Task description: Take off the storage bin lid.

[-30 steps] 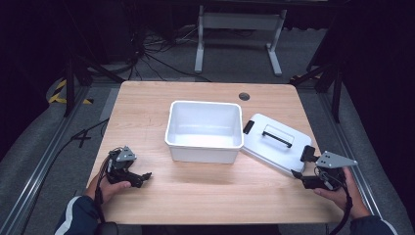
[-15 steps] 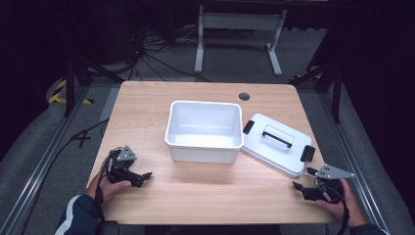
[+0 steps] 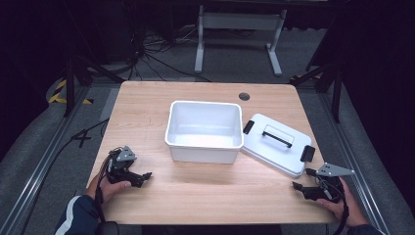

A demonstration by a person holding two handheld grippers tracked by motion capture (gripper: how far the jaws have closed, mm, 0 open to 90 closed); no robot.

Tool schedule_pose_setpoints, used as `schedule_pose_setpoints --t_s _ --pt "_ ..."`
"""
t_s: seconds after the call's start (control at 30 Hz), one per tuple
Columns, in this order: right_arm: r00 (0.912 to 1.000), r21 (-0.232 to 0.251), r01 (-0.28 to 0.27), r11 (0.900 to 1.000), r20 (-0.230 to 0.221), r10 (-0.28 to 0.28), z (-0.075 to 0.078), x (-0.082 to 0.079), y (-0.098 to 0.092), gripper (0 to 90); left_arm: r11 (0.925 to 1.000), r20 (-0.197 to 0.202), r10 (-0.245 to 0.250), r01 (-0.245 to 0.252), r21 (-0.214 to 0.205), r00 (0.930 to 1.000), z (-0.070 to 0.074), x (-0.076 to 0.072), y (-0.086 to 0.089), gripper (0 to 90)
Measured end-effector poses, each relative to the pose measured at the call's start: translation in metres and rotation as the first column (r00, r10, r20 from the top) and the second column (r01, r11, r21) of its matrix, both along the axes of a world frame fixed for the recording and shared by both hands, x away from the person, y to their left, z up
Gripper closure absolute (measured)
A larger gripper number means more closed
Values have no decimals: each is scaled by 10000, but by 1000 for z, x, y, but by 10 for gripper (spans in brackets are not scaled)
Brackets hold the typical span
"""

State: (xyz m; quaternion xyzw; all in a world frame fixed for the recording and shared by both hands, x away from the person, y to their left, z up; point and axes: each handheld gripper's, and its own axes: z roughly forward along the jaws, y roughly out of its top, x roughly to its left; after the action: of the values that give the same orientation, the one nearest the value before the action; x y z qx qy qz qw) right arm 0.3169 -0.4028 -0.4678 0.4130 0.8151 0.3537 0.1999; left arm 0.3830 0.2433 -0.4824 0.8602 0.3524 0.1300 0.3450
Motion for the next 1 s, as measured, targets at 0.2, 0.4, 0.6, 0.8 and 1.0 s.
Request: schedule_pose_setpoints --t_s 0.2,0.4,0.6,0.8,1.0 --pt "10000 -6 55 10000 5 -55 0 -1 0 196 10000 35 -86 86 -10 10000 0 1 0 1" --pt "10000 11 67 10000 5 -67 0 -1 0 195 10000 40 -87 87 -16 10000 0 1 0 1" --pt "10000 -11 38 10000 -20 -38 0 -1 0 195 10000 43 -51 51 -26 10000 0 1 0 1" --pt "10000 -15 30 10000 -20 -30 0 0 0 195 10000 44 -53 53 -27 10000 0 1 0 1" --pt "9999 -5 105 9999 -16 -105 0 0 0 181 10000 48 -36 36 -24 10000 0 2 0 1"
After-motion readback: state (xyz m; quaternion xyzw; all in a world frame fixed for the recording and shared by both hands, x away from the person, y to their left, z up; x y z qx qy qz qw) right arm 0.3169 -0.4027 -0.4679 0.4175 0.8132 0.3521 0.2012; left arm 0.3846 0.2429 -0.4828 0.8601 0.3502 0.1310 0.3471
